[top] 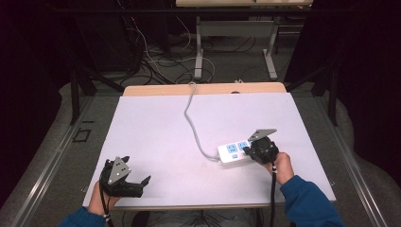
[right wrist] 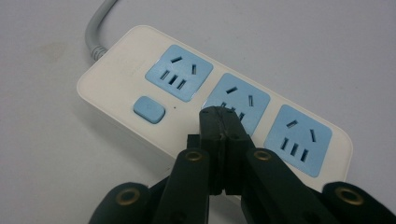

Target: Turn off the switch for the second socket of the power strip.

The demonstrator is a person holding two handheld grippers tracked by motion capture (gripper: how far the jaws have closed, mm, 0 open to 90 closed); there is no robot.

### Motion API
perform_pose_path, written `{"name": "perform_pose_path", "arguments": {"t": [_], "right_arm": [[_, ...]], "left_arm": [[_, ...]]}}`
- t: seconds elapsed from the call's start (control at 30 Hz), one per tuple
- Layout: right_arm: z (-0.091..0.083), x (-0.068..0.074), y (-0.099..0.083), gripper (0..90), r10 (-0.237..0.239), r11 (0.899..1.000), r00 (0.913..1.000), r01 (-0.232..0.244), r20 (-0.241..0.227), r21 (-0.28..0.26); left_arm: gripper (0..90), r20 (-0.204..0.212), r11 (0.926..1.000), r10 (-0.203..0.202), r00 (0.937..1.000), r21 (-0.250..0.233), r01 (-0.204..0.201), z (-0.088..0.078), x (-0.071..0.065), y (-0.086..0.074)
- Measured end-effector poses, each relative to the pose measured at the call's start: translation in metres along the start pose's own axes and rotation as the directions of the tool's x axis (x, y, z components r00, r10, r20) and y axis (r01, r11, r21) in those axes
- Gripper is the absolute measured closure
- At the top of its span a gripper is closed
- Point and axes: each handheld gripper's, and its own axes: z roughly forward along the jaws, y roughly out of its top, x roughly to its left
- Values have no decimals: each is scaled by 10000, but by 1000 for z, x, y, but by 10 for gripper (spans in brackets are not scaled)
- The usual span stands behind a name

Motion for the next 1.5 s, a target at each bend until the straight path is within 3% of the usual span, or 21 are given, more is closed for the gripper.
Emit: {"name": "perform_pose_path", "arguments": {"t": [0.27,0.53,0.6,0.7,0.9,1.07,1.5], "right_arm": [[2,0,-1,900,-39,9999,10000,39,58,94],[4,0,-2,900,-4,9998,10000,4,2,-178],[3,-1,-2,900,-73,10000,10000,73,-58,28],[4,-2,-3,900,-67,9998,9999,65,-87,-171],[2,-2,-4,900,69,10000,9999,-69,-134,52],[4,-1,-5,900,111,9994,9999,-113,-84,-331],[4,0,-5,900,196,9995,9998,-198,-76,-237]], "left_arm": [[1,-4,10000,-3,10000,-2,3,0,0,0],[1,-17,10000,2,10000,4,-2,0,0,0],[1,-8,10000,-10,10000,-4,10,0,0,0],[2,-16,10000,-2,10000,-2,2,0,0,0],[2,-19,10000,-3,10000,2,3,0,0,0],[2,-21,10000,-9,10000,-2,9,0,0,0],[2,-27,10000,5,10000,12,-5,0,0,0]]}}
